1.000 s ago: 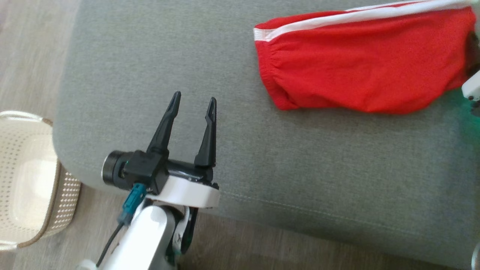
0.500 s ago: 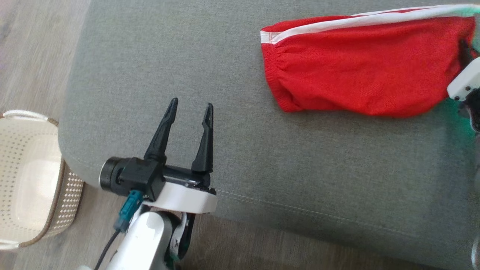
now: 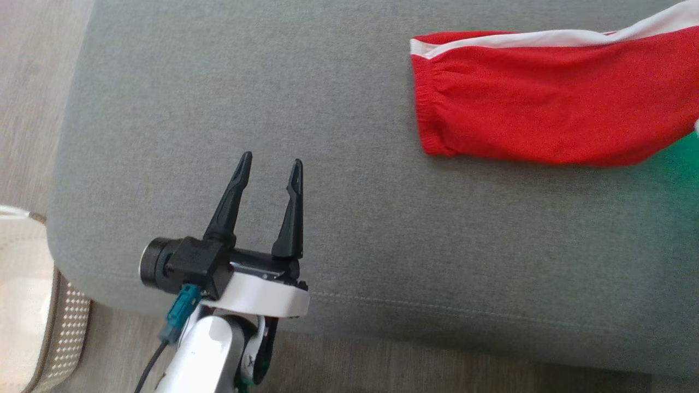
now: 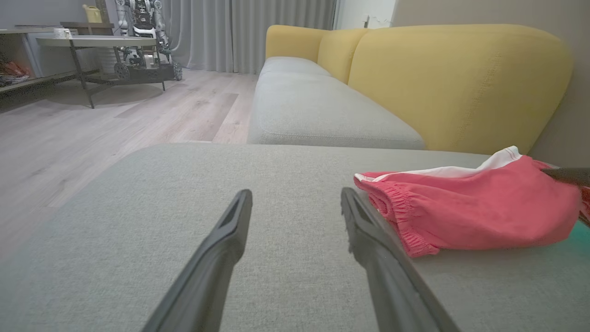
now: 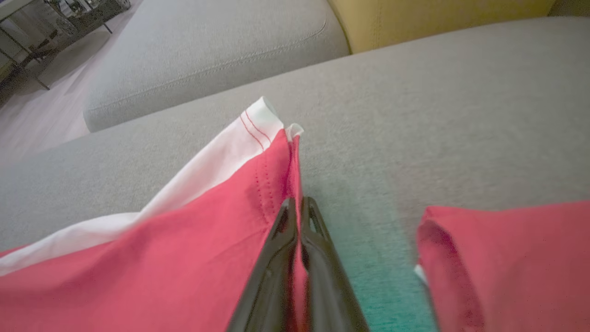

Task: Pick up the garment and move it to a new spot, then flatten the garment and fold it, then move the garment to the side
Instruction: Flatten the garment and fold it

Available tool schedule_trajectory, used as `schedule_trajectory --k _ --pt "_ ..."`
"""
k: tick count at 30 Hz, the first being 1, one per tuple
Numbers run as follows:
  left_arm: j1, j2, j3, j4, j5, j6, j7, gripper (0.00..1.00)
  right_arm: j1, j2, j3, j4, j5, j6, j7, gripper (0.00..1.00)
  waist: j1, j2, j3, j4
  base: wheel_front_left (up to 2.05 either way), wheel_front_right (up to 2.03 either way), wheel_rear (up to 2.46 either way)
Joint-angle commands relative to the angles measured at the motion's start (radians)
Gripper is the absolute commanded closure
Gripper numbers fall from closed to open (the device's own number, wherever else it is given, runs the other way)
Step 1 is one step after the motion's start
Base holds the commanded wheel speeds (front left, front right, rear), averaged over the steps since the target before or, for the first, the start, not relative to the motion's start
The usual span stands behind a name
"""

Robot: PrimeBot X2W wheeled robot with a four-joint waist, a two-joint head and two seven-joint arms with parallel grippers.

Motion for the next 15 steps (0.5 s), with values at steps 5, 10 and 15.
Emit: schedule_trajectory --k 5,10,15 --pt "-0.008 0.0 0.035 -0.029 0.003 0.0 -0.005 0.0 0.007 -0.031 0.042 -0.113 0.018 0.0 0.039 1.0 0.0 0.0 -0.026 -0.024 0.0 0.0 0.0" --pt "-0.002 0.0 0.036 -0.019 -0.006 0.006 -0.005 0.0 0.024 0.025 0.101 -0.229 0.074 0.0 0.107 1.0 0.0 0.0 -0.049 -0.035 0.0 0.0 0.0" --pt "-0.002 0.0 0.036 -0.018 -0.013 0.006 -0.005 0.0 0.059 0.078 0.186 -0.375 0.116 0.0 0.174 1.0 0.0 0.0 -0.07 -0.037 0.0 0.0 0.0"
